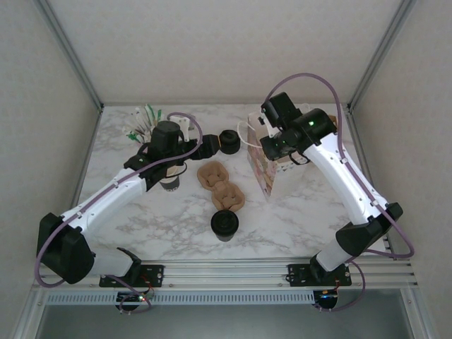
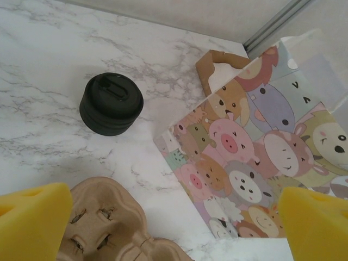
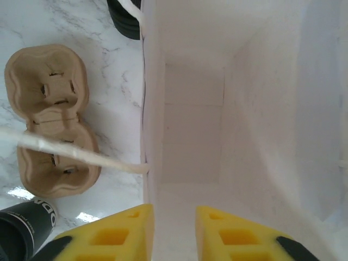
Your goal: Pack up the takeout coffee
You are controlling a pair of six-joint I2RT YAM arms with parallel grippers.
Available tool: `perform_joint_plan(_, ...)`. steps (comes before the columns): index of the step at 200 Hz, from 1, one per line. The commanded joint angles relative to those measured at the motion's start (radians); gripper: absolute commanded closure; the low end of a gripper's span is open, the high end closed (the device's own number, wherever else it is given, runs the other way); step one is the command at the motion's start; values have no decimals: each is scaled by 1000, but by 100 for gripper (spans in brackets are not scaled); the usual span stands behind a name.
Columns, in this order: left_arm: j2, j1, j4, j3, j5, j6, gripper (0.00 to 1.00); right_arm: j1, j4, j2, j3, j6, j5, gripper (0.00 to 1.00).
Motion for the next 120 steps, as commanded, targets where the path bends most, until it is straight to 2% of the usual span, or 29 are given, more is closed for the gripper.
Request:
perform_joint_plan(1,-3,5,38,-15,23,-19,3,8,7,-21,-11,19,-36,72)
perform_joint_plan(33,-24,5,30,-26,11,-20,3,8,34,-14,-28,21,-82,71)
perform_joint_plan(81,-34,5,16,-35,-2,-19,3,8,31,-11,-54,41,-43,73)
perform_joint_plan(105,-61,5,19,-40,-17,-18,3,8,31,-43,-30,54,-31,68)
perform_joint_plan(120,-87,5,18,-44,-30,-18,2,9,36,-70,-9,65,-33,56)
